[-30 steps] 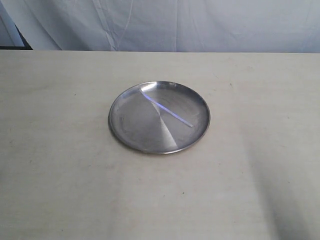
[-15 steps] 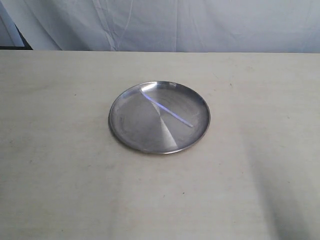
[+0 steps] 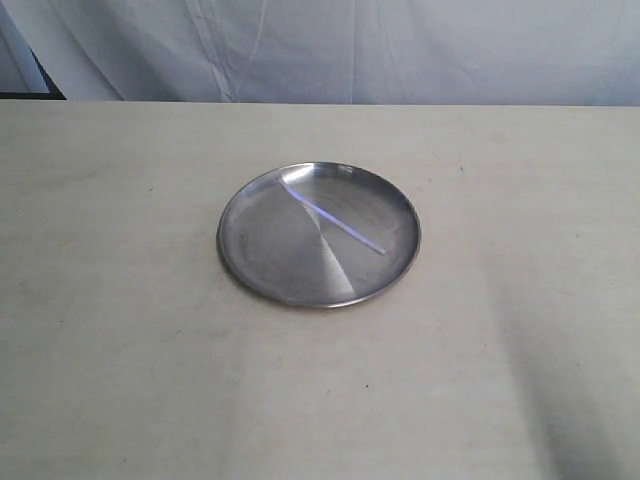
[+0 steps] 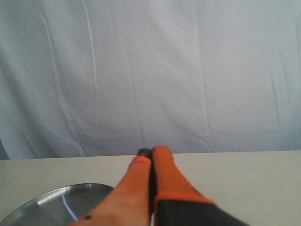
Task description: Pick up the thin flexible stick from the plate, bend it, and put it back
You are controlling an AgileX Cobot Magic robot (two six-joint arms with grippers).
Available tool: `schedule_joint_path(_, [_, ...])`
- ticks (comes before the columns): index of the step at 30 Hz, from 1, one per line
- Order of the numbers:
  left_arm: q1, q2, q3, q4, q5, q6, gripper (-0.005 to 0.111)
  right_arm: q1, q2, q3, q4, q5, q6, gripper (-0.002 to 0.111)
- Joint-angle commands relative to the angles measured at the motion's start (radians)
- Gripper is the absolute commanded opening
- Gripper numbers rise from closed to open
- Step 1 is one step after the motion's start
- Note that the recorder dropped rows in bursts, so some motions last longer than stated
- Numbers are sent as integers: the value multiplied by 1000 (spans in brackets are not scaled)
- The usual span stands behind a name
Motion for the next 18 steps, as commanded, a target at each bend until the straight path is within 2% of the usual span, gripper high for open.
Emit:
schedule_joint_path(1, [73,-26,4,3,-4,2,0,-5,-6,3,-9,1,-4,-1])
schedule_joint_path(4, [96,-26,4,3,-4,2,0,-5,-6,3,-7,-3,-4,-1])
schedule_joint_path(18, [96,-26,4,3,-4,2,0,-5,-6,3,-7,-3,-4,-1])
